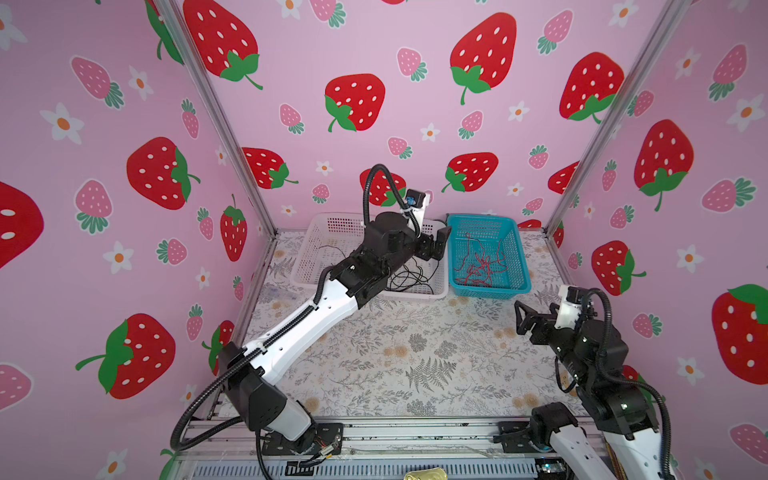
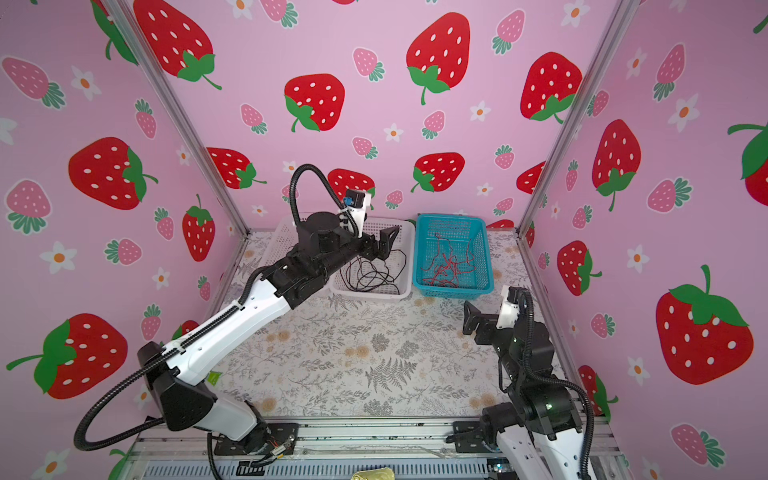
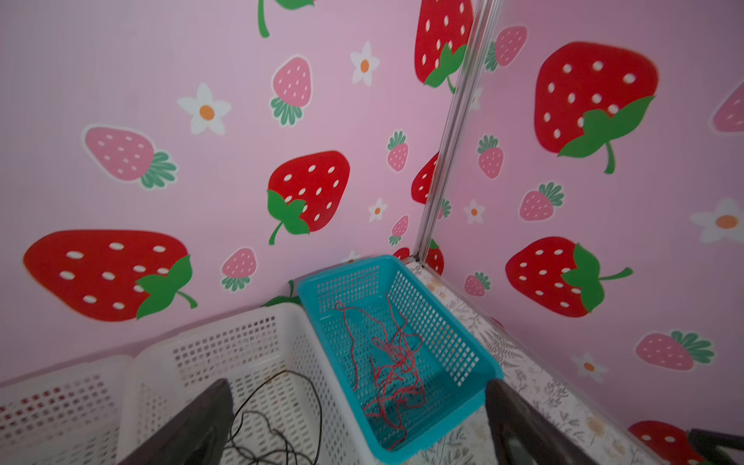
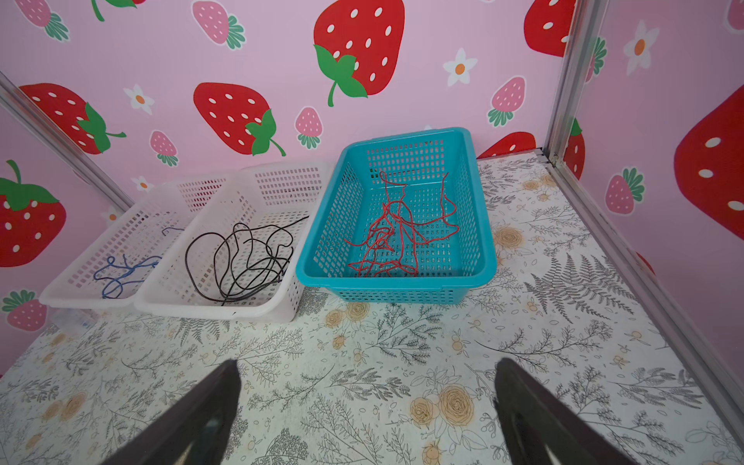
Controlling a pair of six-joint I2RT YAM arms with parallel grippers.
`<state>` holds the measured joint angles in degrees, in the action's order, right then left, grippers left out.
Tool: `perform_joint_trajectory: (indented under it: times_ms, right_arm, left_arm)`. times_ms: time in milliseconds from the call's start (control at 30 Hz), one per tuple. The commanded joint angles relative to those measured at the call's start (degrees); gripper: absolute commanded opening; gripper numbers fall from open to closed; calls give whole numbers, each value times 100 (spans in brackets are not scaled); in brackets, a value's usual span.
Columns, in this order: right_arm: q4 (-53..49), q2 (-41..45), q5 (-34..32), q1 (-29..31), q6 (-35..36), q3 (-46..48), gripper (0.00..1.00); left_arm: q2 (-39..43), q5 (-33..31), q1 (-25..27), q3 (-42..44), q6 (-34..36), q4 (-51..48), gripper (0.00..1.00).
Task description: Untangle the cables
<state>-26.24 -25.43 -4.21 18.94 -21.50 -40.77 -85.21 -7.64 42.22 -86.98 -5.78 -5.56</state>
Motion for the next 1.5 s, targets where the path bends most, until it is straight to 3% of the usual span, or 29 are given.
perform_joint_trajectory:
  times_ms: [0,300,400,567,633,733,900,1067,1233,1367,1467]
  right_arm:
    - [410,-203,114,-39,-124,-119,99]
    - [1920,-189,-442,-39,-154,812,99]
    - [2540,-266,-550,-39,-157,1181,99]
    - [3154,-703,-1440,-39,301,1432,99]
    - [3425,-968,-1830,-39,525,1487,99]
    - [3708,-1347,-2463,-39,396,1470,99]
    - [5051,-2130,-3627,-39,538,1866,99]
    - [6648,-3315,-4247,-55,1352,2176,99]
    - [7692,-4442,-4129,-245,1888,2300,99]
    - [8885,-5060,-3659,-318,2330,2615,99]
    - [9123,-5358,-3346,-380,2380,2653,99]
  left_arm:
    - [743,-763,-37,619,-68,-335,99]
    - [2899,-1973,-119,2755,-347,-1212,99]
    - [3339,-2102,-356,3176,-488,-1473,99]
    - [3714,-1708,-1151,3642,-874,-2006,99]
    - [3819,-1876,-1350,3894,-1024,-1989,99]
    - [4047,-2182,-1479,4373,-1209,-1571,99]
    - [4092,-2386,-1751,4765,-1262,-1206,99]
    - [3931,-2495,-1830,4936,-1070,-1006,99]
    - [3731,-2332,-2083,5106,-970,-732,99]
    - [3450,-2362,-2457,5127,-1125,-566,99]
    - [3256,-2353,-2754,5186,-1284,-423,99]
